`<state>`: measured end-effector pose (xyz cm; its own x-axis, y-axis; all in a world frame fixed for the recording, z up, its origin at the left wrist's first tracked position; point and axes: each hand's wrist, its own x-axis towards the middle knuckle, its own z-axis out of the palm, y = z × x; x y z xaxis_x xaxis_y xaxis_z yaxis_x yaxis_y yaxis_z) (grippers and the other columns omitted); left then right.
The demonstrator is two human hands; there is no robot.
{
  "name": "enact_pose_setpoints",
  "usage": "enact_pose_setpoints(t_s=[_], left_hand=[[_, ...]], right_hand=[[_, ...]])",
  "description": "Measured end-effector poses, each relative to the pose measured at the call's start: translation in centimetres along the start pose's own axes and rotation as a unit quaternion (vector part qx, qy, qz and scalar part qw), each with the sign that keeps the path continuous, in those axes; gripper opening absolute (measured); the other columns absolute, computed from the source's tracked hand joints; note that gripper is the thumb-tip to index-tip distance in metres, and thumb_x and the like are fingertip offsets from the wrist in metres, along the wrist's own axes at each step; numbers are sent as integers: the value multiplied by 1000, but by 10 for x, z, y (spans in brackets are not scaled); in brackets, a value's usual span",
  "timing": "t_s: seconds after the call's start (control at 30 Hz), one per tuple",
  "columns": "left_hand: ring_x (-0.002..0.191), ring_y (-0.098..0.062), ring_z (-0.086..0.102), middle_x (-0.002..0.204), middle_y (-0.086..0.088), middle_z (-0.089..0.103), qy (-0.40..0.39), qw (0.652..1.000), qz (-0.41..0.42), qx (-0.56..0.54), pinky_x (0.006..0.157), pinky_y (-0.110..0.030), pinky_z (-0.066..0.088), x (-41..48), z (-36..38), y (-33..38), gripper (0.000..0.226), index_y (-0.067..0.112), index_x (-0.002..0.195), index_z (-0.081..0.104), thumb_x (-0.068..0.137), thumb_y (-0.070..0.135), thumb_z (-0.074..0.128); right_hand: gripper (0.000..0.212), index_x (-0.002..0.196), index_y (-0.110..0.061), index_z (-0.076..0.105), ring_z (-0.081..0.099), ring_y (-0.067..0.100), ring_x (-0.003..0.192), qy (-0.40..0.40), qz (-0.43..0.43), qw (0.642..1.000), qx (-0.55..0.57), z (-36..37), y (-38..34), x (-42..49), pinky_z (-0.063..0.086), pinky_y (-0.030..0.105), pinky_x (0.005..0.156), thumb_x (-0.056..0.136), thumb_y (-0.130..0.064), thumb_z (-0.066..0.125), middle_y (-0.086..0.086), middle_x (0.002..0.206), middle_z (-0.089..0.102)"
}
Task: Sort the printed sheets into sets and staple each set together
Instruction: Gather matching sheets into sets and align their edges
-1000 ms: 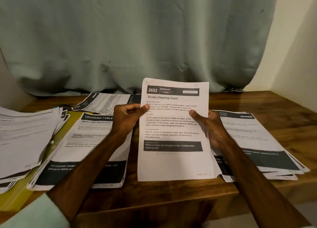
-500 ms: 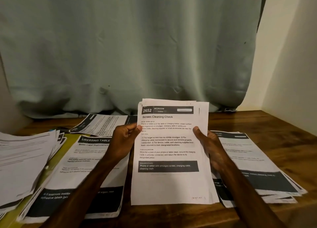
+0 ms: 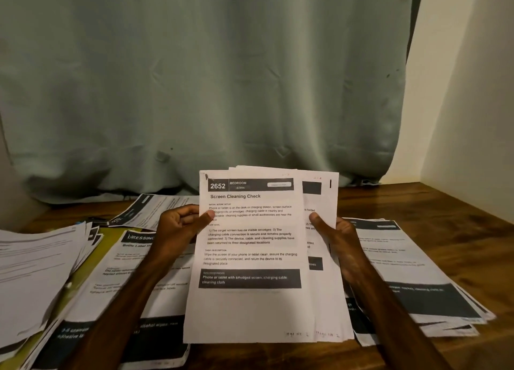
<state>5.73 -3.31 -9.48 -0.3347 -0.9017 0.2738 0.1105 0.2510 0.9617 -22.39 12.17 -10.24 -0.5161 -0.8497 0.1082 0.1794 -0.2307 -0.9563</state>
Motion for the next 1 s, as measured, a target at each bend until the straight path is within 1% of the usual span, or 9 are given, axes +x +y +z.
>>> enact_pose_setpoints(t_s=[0.07,0.2,0.27,0.37,0.47,0.57,0.7,0.87,1.0], left_hand=[[91,-27,78,103,-6,79,-18,1000,-15,0,71,-37,65,-3,7,-1,29,8,115,70,88,16,76],[90,-23,78,103,-4,80,-41,999,-16,-4,67,-30,63,-10,23,-3,29,10,116,70,88,7,75],[90,-22,78,102,-4,80,-35,999,-10,-1,68,-29,63,-11,25,-4,28,8,116,71,88,7,75],[83,-19,78,94,0,80,-22,1000,-6,10,60,-23,60,-11,25,-5,20,10,109,74,90,7,73],[79,-16,78,89,3,80,-12,1000,-2,23,57,-20,58,-10,25,-5,15,12,105,74,91,8,73],[79,-19,78,88,3,80,14,1000,4,22,59,-23,60,-7,20,-5,14,15,103,75,90,9,75],[80,-24,79,91,-2,80,44,999,6,14,62,-32,64,-3,10,-5,17,14,104,76,87,14,78],[75,-20,78,85,3,80,53,998,11,24,56,-25,60,0,6,-5,14,17,102,74,88,15,77],[76,-19,78,84,5,80,51,998,9,26,56,-24,60,4,3,-8,14,17,104,73,91,14,74]], right_hand=[[28,120,-14,68,76,33,96,6,-17,1000,-11,0,4,0,63,52,79,93,-20,72,8,112,77],[26,113,-9,71,77,29,91,22,-43,998,-26,0,8,-1,63,39,67,89,-17,76,7,106,79],[30,114,-11,71,77,29,90,32,-42,998,-32,0,10,0,63,40,68,88,-21,79,7,106,79],[30,114,-14,70,78,27,87,43,-38,998,-28,-1,9,1,62,36,63,88,-25,78,3,103,79],[27,115,-18,69,78,25,88,38,-33,998,-35,0,7,3,63,38,65,92,-32,73,0,104,79],[24,112,-20,69,78,23,86,55,-30,997,-51,-1,8,9,63,38,67,93,-35,70,0,102,79],[23,112,-16,70,78,27,89,62,-18,998,-24,-3,9,14,63,51,80,94,-31,71,2,103,79],[17,111,-19,68,78,25,88,59,-32,998,-16,-5,11,14,64,44,73,96,-27,69,1,103,79],[18,113,-20,67,78,27,87,53,-40,997,-29,-7,13,14,64,45,72,97,-30,67,0,101,80]])
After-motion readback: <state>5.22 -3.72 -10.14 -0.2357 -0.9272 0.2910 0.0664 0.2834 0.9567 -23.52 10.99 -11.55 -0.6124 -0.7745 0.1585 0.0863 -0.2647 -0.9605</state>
